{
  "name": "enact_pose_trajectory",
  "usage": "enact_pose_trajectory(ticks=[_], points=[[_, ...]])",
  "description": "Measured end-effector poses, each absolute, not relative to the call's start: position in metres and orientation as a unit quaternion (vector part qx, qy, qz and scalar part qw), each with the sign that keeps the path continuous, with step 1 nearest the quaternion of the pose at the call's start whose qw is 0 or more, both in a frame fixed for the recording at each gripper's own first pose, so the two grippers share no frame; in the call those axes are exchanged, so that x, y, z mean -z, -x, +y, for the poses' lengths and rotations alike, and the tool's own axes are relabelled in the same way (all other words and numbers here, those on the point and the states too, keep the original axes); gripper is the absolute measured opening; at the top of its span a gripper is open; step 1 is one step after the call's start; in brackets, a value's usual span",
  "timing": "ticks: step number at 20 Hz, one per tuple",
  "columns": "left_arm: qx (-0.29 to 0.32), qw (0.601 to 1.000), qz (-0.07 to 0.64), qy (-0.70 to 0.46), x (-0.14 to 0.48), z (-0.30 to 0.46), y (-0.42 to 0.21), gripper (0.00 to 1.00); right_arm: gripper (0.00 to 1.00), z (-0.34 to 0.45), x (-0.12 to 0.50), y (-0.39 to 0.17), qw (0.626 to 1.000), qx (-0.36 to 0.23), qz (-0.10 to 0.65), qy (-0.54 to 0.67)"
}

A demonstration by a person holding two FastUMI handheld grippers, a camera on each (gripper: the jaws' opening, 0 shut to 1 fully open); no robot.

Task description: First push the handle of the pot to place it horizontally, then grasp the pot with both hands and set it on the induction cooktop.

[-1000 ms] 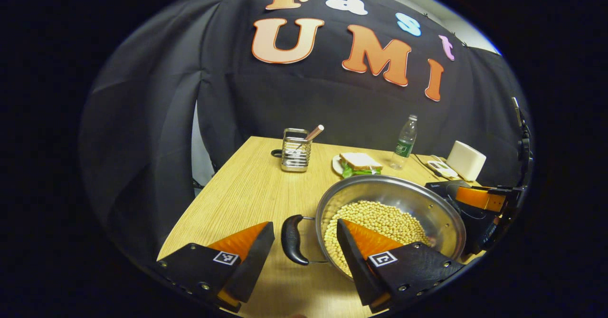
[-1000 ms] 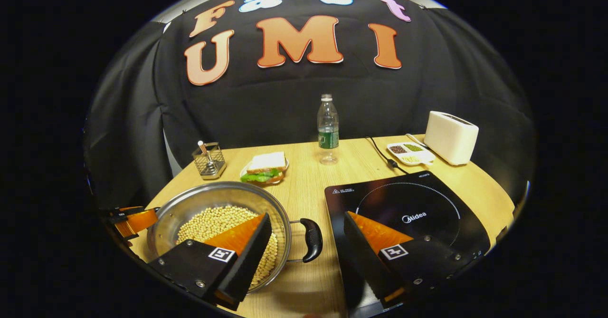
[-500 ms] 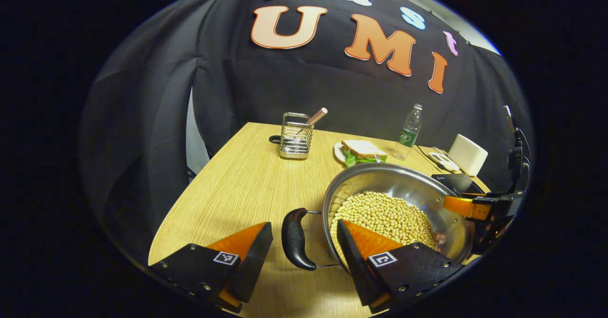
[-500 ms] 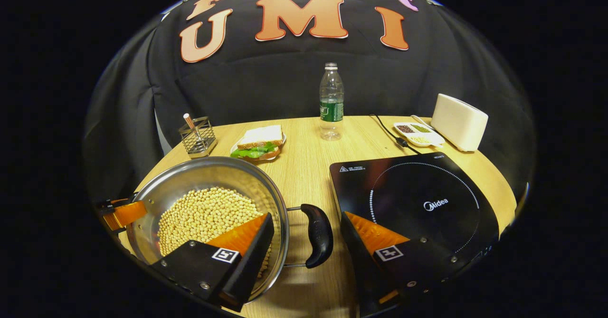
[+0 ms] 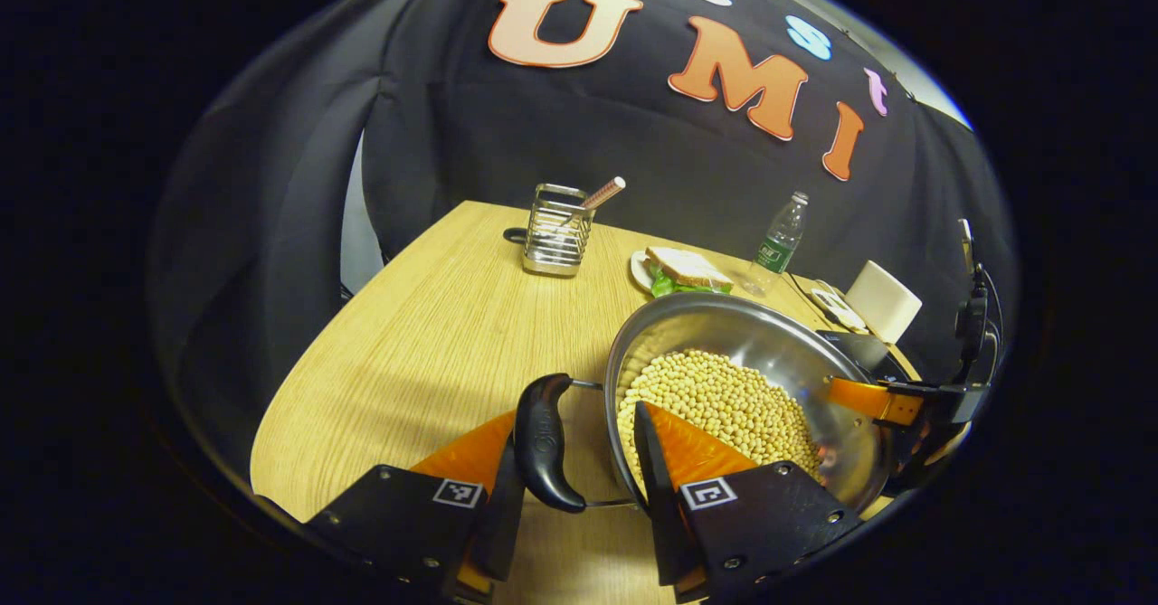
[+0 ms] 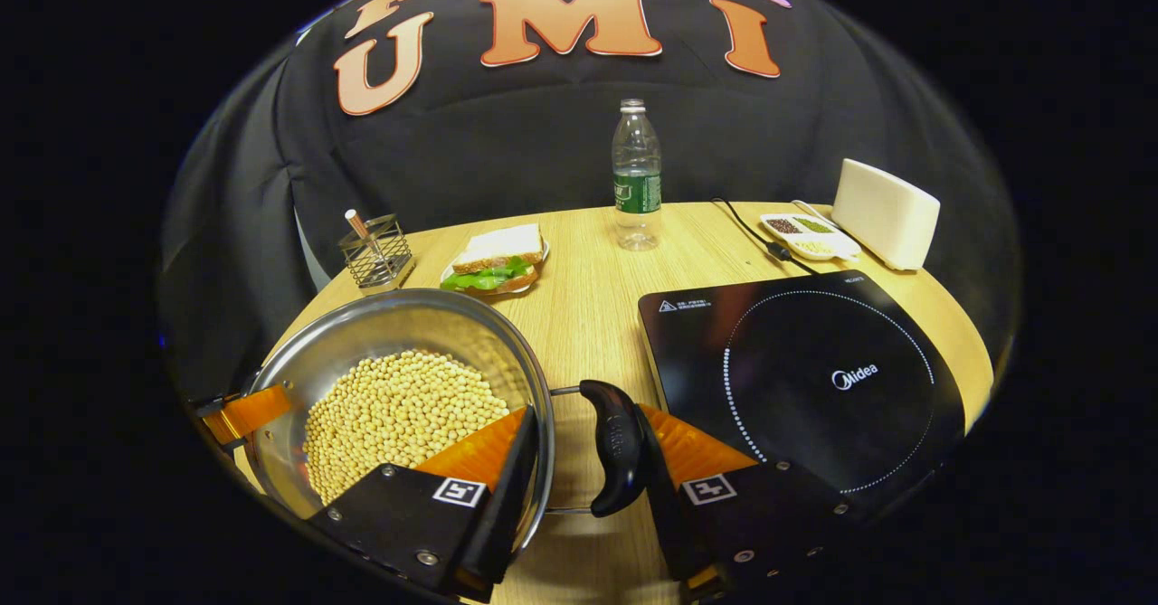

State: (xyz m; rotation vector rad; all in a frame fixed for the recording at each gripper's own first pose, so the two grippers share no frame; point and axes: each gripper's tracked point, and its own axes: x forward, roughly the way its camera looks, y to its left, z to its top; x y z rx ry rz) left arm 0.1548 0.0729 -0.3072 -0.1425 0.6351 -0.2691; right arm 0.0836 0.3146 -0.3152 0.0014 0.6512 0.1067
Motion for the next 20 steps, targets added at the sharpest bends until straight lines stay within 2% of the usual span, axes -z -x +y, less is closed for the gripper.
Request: enact_pose_trajectory(ticks=[2, 3, 4, 6, 10, 20], points=[[0.111, 0.938, 0.323, 0.063, 0.307, 0.076, -0.15, 0.55, 0.61, 0.316, 0.314, -0.086, 0.948, -0.059, 0.314, -0.005], [0.1, 0.938, 0.326, 0.066, 0.306, 0.076, -0.147, 0.53, 0.54, 0.318, 0.312, -0.087, 0.948, -0.065, 0.312, -0.009], [0.089, 0.936, 0.332, 0.07, 0.306, 0.077, -0.141, 0.5, 0.57, 0.318, 0.309, -0.085, 0.949, -0.07, 0.308, -0.012], [0.078, 0.94, 0.321, 0.081, 0.293, 0.078, -0.136, 0.46, 0.54, 0.318, 0.3, -0.083, 0.951, -0.079, 0.299, -0.016], [0.072, 0.953, 0.289, 0.064, 0.257, 0.077, -0.129, 0.46, 0.53, 0.316, 0.284, -0.078, 0.949, -0.091, 0.298, -0.044], [0.097, 0.955, 0.272, 0.065, 0.215, 0.025, -0.115, 0.46, 0.53, 0.262, 0.241, -0.072, 0.956, -0.078, 0.275, -0.062]])
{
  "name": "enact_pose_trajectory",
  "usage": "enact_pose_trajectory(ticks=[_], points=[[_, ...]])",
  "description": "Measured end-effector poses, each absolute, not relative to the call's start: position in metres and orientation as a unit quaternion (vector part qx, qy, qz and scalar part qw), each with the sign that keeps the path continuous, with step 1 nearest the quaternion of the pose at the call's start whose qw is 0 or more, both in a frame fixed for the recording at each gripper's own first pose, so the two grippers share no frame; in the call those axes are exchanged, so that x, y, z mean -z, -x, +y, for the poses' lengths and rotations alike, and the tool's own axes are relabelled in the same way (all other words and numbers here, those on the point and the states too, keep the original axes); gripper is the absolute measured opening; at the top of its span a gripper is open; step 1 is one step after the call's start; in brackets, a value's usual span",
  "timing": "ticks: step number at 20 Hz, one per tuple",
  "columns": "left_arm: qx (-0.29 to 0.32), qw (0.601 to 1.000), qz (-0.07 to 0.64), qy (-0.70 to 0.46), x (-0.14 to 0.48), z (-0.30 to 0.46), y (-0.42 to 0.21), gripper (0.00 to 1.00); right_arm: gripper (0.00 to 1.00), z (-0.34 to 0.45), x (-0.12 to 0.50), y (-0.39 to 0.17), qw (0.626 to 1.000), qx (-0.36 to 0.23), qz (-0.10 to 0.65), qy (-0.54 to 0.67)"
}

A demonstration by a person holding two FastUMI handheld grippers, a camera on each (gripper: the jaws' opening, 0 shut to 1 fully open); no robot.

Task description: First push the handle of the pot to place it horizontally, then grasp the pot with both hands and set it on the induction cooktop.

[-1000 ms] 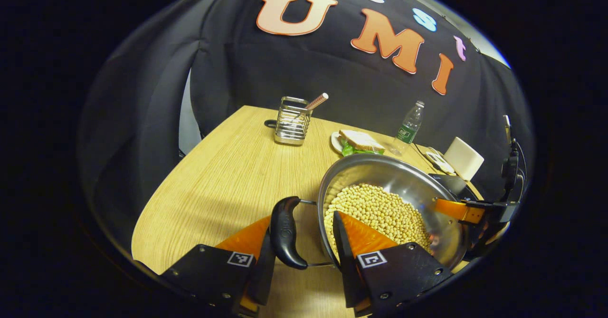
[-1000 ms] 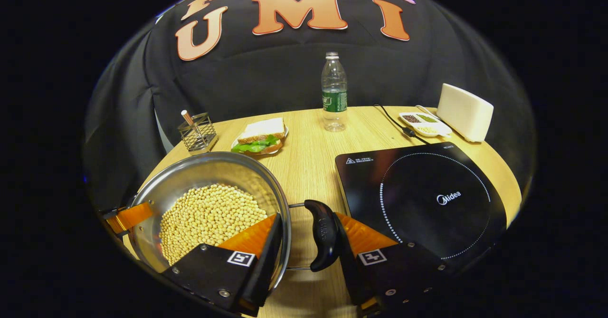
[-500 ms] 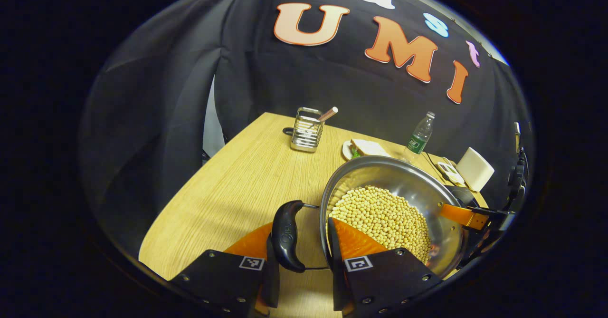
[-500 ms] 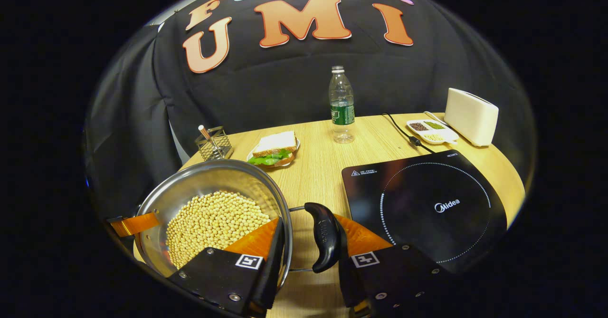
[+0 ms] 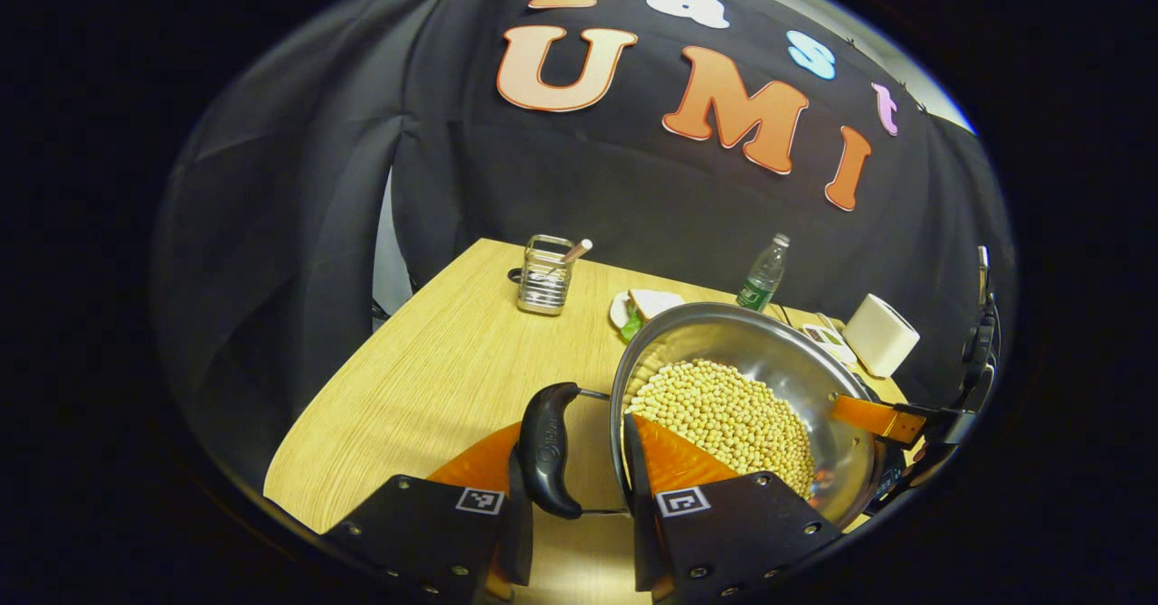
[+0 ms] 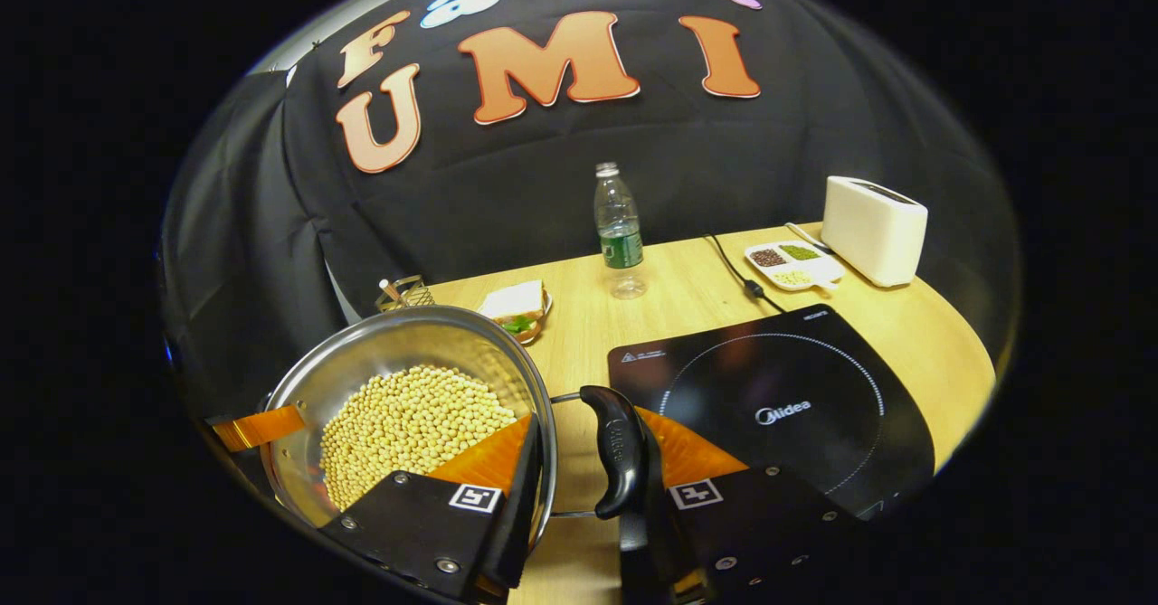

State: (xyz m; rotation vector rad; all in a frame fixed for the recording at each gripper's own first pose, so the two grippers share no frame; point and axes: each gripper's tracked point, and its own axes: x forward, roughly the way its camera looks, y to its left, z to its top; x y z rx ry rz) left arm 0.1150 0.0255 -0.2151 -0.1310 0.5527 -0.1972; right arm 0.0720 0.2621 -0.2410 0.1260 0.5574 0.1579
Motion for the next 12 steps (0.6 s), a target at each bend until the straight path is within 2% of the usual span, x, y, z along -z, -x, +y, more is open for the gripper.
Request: enact_pose_trajectory(ticks=[12], points=[[0.14, 0.953, 0.265, 0.051, 0.189, -0.07, -0.104, 0.46, 0.53, 0.17, 0.217, -0.071, 0.962, -0.046, 0.259, -0.077]])
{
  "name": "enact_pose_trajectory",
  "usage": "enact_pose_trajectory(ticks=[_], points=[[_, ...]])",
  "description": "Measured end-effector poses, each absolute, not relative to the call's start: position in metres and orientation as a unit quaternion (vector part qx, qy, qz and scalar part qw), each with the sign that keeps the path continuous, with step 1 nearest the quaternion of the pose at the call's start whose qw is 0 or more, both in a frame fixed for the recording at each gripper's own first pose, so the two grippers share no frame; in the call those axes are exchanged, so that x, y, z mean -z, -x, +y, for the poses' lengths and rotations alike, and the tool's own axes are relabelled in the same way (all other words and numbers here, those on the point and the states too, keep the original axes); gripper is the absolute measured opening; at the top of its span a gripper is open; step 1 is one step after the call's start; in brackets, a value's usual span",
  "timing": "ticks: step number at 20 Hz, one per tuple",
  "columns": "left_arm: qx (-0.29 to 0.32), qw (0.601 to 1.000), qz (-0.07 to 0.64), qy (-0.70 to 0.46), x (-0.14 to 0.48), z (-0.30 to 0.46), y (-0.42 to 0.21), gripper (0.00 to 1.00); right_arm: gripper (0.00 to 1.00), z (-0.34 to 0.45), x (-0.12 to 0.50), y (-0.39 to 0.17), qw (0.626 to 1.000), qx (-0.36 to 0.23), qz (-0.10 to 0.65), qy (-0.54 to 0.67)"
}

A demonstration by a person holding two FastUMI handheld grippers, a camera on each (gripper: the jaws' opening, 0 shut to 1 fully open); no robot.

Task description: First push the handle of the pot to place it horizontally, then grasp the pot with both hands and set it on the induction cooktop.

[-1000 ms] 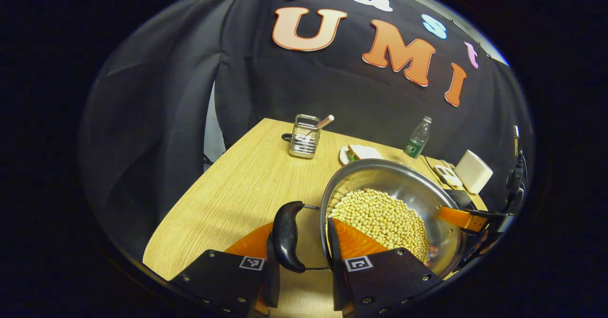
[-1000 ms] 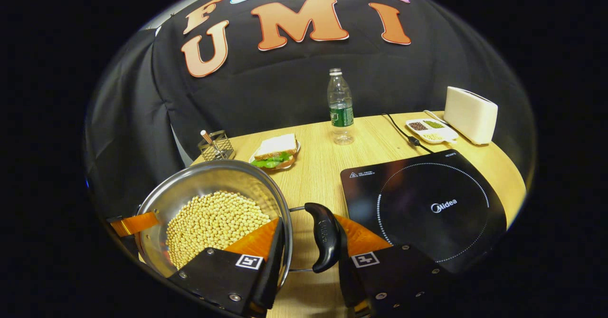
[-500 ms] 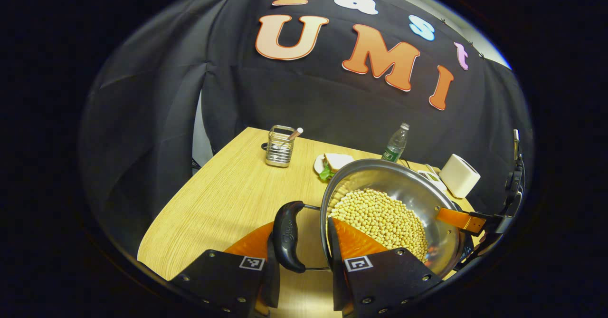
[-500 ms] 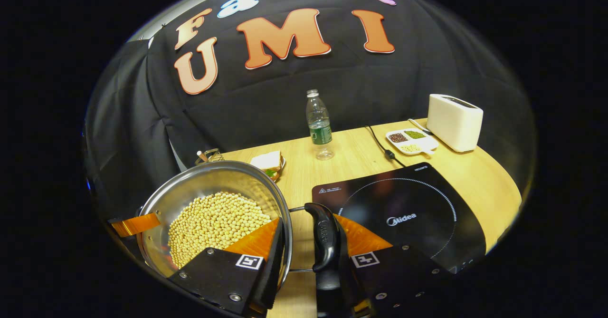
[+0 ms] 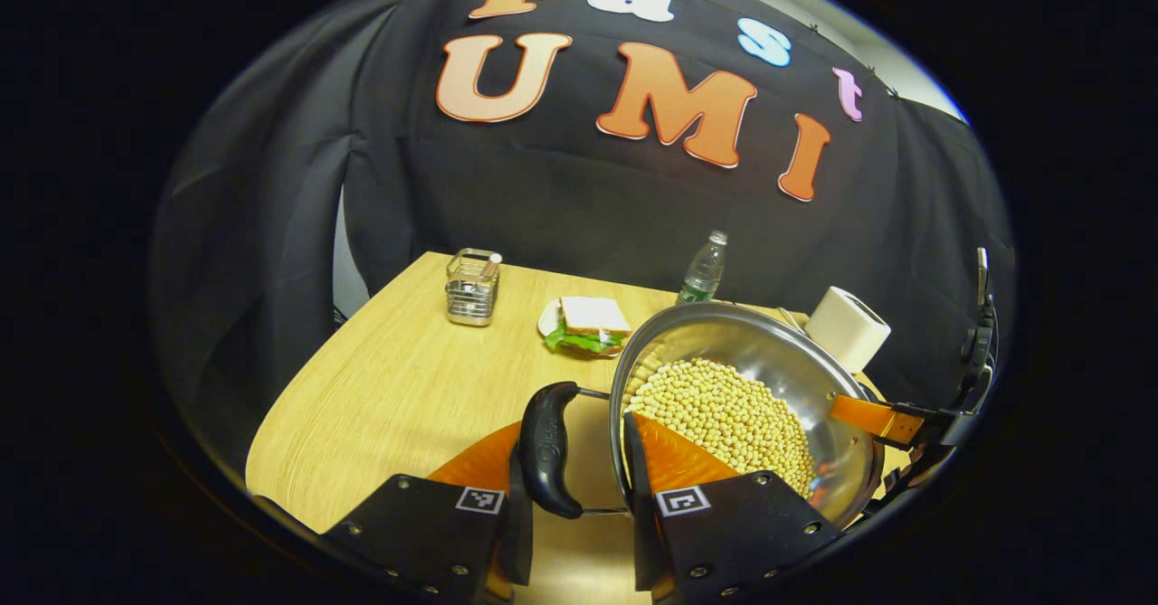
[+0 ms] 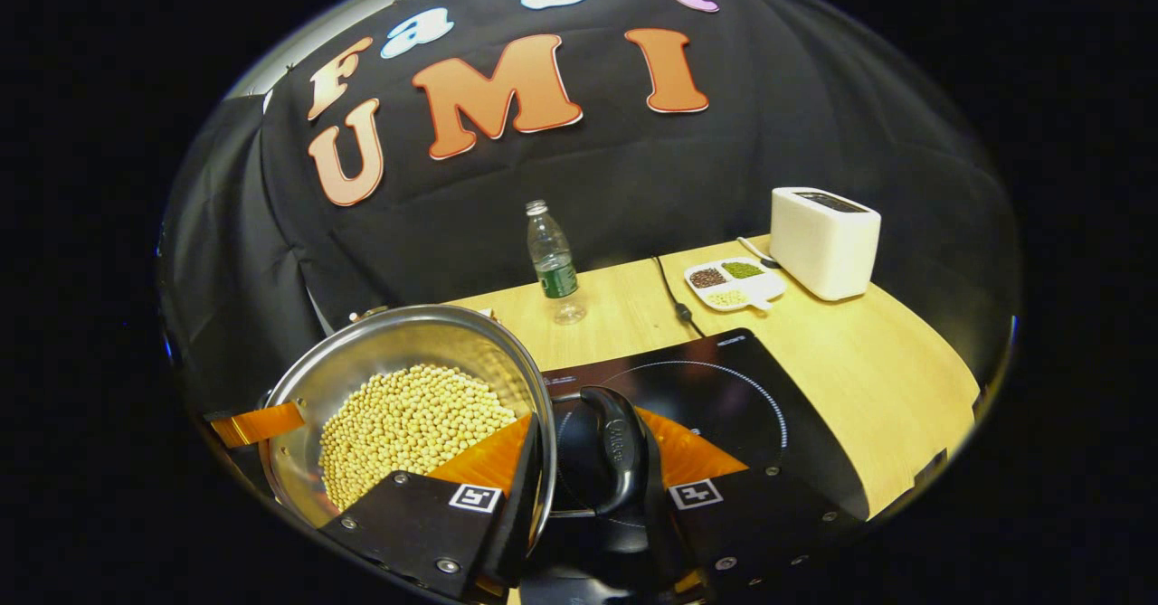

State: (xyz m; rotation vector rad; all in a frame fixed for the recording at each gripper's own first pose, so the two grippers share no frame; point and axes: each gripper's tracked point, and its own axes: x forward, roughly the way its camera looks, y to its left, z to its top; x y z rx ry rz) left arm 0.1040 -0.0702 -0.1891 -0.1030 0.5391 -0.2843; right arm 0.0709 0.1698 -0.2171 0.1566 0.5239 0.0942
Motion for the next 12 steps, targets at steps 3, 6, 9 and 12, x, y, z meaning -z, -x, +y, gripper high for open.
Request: enact_pose_trajectory(ticks=[3, 6, 9, 12], points=[[0.151, 0.95, 0.269, 0.047, 0.19, -0.097, -0.099, 0.46, 0.53, 0.145, 0.216, -0.071, 0.962, -0.037, 0.258, -0.08], [0.161, 0.947, 0.274, 0.043, 0.192, -0.122, -0.093, 0.46, 0.53, 0.12, 0.216, -0.07, 0.962, -0.027, 0.258, -0.085], [0.171, 0.945, 0.277, 0.039, 0.194, -0.144, -0.092, 0.46, 0.53, 0.096, 0.216, -0.071, 0.962, -0.019, 0.258, -0.087], [0.18, 0.942, 0.28, 0.036, 0.193, -0.168, -0.089, 0.46, 0.53, 0.075, 0.216, -0.072, 0.962, -0.011, 0.257, -0.09]])
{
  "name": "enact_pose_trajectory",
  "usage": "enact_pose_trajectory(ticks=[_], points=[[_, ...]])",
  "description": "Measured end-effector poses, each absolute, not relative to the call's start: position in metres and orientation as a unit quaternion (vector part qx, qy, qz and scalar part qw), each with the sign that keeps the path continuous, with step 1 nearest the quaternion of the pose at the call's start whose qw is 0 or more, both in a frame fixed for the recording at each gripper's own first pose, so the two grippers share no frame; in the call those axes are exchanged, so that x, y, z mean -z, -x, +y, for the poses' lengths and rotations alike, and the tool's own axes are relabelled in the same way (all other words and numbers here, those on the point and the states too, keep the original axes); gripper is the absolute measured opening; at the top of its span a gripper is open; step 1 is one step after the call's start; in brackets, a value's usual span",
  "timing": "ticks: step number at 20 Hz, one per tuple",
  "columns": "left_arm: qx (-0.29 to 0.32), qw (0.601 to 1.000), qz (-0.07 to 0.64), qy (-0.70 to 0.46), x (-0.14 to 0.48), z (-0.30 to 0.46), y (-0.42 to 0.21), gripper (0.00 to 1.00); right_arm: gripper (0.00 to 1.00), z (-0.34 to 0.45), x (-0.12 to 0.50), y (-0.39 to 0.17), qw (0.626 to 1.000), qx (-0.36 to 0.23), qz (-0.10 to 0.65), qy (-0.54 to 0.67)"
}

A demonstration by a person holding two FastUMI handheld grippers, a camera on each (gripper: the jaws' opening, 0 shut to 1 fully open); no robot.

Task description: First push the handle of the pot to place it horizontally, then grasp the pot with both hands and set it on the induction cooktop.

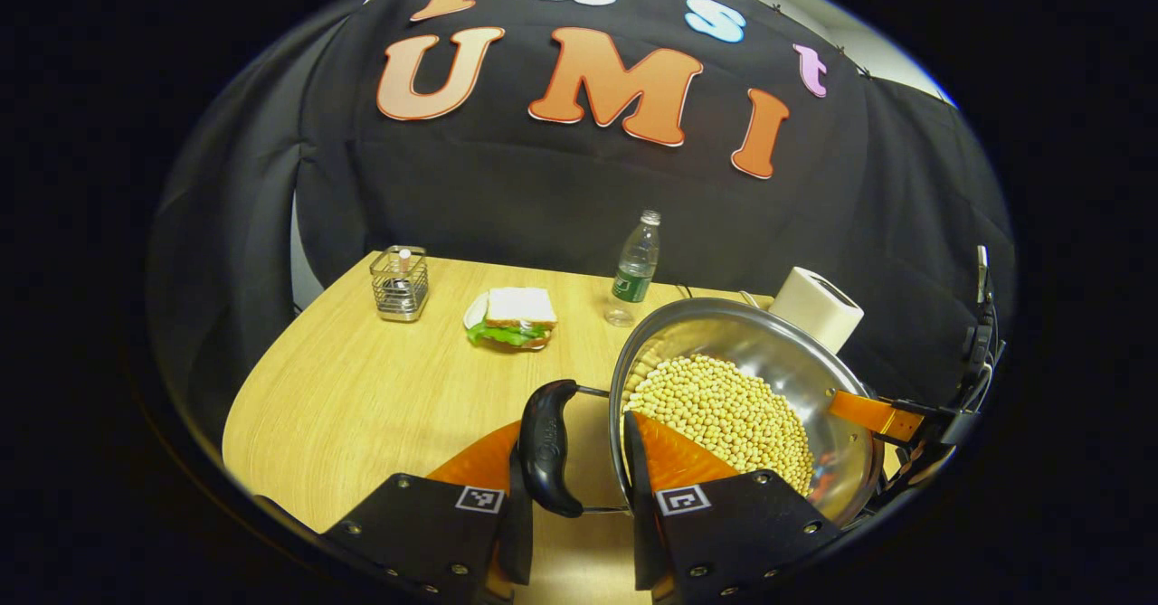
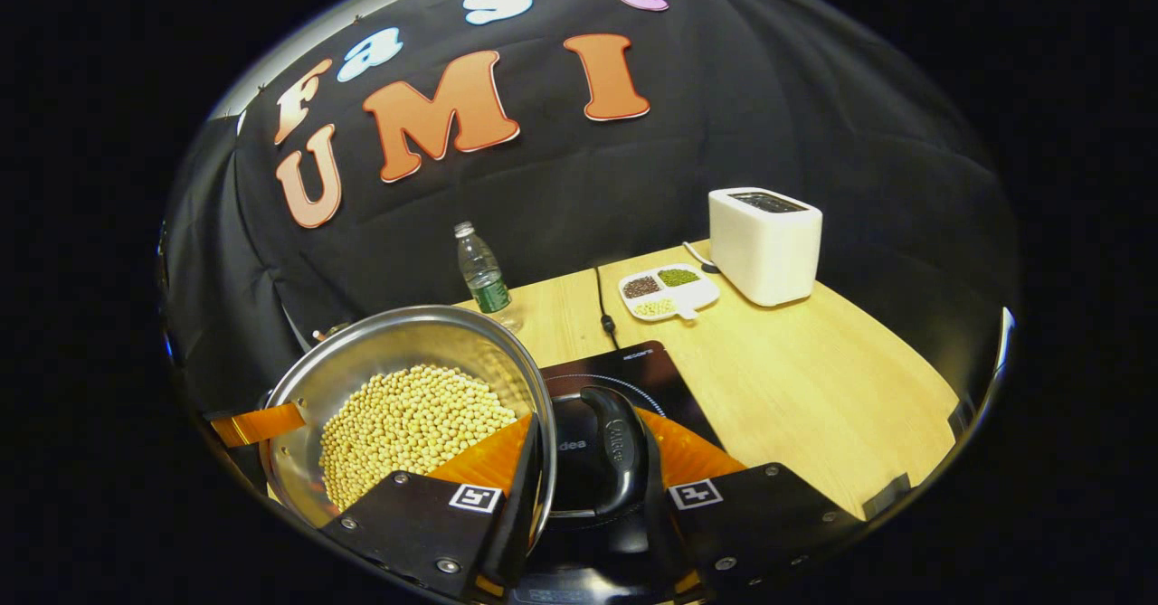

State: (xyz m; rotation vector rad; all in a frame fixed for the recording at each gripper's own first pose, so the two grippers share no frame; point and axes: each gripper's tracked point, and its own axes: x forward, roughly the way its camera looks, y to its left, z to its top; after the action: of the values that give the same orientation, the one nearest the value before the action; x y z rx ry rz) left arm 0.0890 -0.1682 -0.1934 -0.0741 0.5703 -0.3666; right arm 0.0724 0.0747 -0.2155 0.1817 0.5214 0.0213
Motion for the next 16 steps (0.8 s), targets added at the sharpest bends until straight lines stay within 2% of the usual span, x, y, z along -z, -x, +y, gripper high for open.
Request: enact_pose_trajectory(ticks=[16], points=[[0.194, 0.923, 0.33, 0.046, 0.244, -0.252, -0.085, 0.46, 0.53, -0.001, 0.246, -0.084, 0.954, 0.017, 0.288, -0.084]])
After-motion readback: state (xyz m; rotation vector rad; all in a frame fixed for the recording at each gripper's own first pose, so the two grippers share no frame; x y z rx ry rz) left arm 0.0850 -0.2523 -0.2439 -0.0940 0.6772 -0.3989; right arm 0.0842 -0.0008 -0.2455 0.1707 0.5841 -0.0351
